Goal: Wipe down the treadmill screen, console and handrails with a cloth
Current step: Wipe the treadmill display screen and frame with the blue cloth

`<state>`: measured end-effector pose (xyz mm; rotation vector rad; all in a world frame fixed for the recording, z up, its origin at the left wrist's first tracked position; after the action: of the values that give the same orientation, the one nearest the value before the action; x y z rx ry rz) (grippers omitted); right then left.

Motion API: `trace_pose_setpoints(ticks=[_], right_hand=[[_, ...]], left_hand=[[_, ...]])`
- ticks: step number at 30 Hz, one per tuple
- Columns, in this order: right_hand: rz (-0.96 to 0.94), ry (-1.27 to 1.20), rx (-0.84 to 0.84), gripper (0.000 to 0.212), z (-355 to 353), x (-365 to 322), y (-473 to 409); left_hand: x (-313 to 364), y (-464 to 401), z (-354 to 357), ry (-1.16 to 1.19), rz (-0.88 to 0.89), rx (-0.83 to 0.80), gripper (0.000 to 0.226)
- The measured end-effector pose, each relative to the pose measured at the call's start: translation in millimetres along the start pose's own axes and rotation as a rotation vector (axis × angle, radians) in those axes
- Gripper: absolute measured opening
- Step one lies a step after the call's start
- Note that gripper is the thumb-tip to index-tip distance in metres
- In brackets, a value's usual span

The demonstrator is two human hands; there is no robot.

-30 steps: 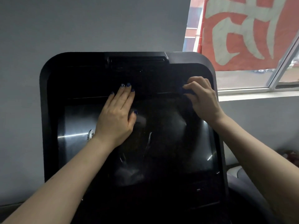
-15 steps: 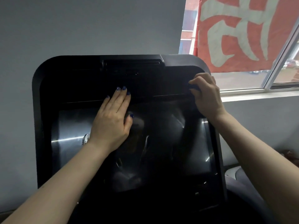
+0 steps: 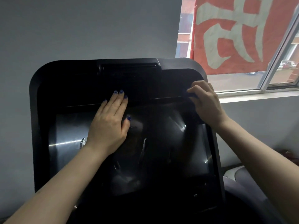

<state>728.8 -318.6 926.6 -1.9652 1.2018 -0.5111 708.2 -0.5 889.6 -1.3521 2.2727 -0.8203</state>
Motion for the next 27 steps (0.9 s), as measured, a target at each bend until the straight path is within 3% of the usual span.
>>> trace_pose_setpoints(ticks=[8,15,19,27], right_hand=[[0.109,-0.002,0.106,0.016,9.0,-10.9,29.1],[0.147,0.002,0.093,0.015,11.1,-17.4,57.9],[0.159,-0.020,0.102,0.018,12.9,-19.8,57.0],[0.204,-0.048,0.187,0.015,20.4,-24.5,44.9]], left_hand=[[-1.5,0.2,0.2,-0.005,0.009,-0.013,0.060],[-4.5,0.5,-7.9,-0.006,0.042,-0.061,0.062],[-25.9,11.5,-27.7,-0.042,0.085,-0.057,0.063],[-80.1,51.0,-35.3,-0.044,-0.016,-0.128,0.063]])
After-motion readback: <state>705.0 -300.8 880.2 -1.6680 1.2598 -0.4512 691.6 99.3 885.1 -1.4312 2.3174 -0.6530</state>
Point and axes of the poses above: each hand's wrist, its own y-axis away from the middle knuckle, its own z-axis out of the palm, x = y × z, the point moved 1 cm from there along -y, towards the middle knuckle, and after that the axes turned 7 degrees about -x, right-handed, at the moved point
